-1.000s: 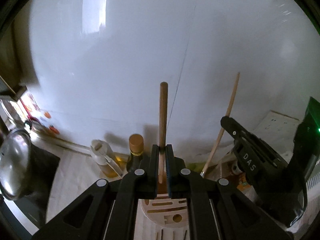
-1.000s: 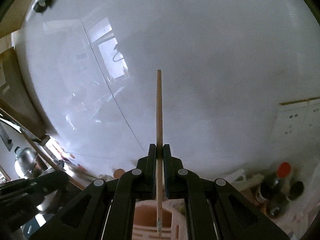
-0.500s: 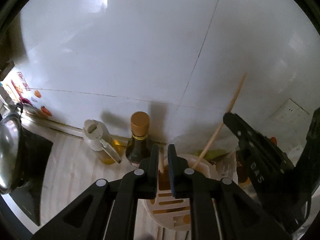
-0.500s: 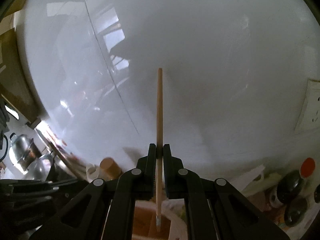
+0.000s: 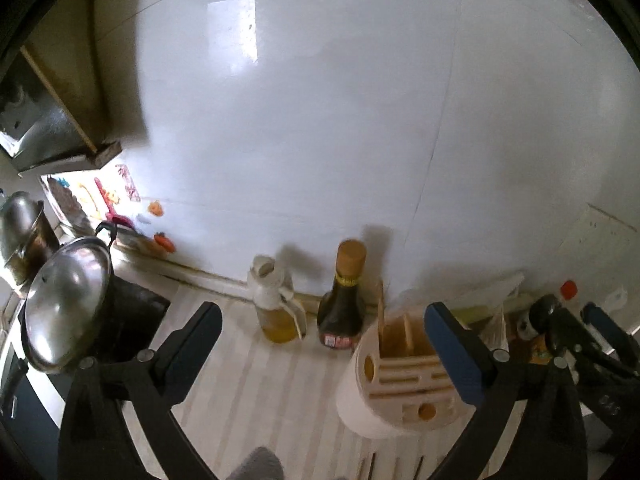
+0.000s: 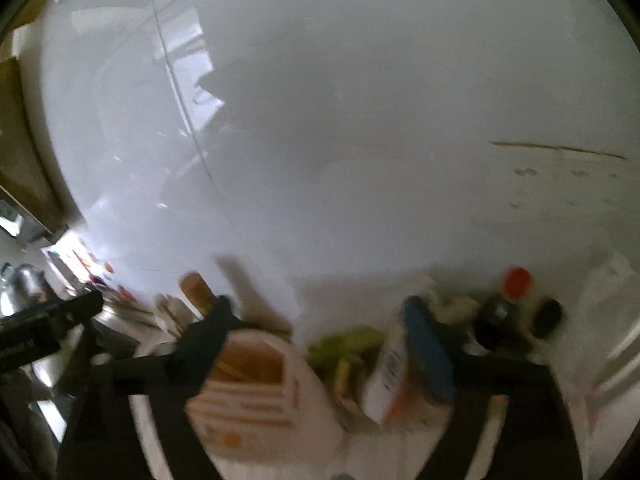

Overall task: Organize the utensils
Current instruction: 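Open the left tool and return it to the chopstick row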

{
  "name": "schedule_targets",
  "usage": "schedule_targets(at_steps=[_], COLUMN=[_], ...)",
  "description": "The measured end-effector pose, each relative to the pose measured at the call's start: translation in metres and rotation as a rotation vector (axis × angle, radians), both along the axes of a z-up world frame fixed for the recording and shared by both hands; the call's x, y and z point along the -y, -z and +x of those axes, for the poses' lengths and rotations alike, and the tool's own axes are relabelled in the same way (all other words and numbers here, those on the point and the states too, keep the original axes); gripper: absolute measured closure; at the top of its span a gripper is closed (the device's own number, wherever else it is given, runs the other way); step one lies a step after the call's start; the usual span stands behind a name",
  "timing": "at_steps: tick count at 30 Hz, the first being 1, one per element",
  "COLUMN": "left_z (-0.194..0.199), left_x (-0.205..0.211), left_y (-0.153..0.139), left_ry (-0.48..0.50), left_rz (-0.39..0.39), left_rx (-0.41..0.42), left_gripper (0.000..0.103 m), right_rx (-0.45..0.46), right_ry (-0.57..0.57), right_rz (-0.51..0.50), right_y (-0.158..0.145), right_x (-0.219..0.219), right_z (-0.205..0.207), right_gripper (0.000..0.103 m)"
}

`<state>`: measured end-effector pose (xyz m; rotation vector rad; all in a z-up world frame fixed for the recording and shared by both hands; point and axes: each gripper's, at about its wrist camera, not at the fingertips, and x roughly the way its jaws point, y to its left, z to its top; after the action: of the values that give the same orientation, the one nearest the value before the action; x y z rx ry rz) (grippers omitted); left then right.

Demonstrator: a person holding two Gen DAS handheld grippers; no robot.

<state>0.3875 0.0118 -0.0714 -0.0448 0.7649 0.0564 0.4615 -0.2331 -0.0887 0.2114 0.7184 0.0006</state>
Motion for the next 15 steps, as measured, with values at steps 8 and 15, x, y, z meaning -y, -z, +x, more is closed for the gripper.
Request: schedule_targets(at_steps=[8, 15], left_z=[-0.039, -0.063], left_x=[0.008, 0.019], left_y=[0.045, 0.091], left_ry=[0.020, 0.042], left_rz=[0.014, 0.040], left_rx=[-0.083, -0.180], left_gripper=[0.000, 0.000], right_rx=[-0.025, -0.147], right_ry=[0.076, 0.099], right_rz=[-0.067, -0.085], right_y=[0.015, 0.053], right_x=[0.003, 0.005], right_z=[-0.057, -0.084], right_gripper=[0.000, 0.000])
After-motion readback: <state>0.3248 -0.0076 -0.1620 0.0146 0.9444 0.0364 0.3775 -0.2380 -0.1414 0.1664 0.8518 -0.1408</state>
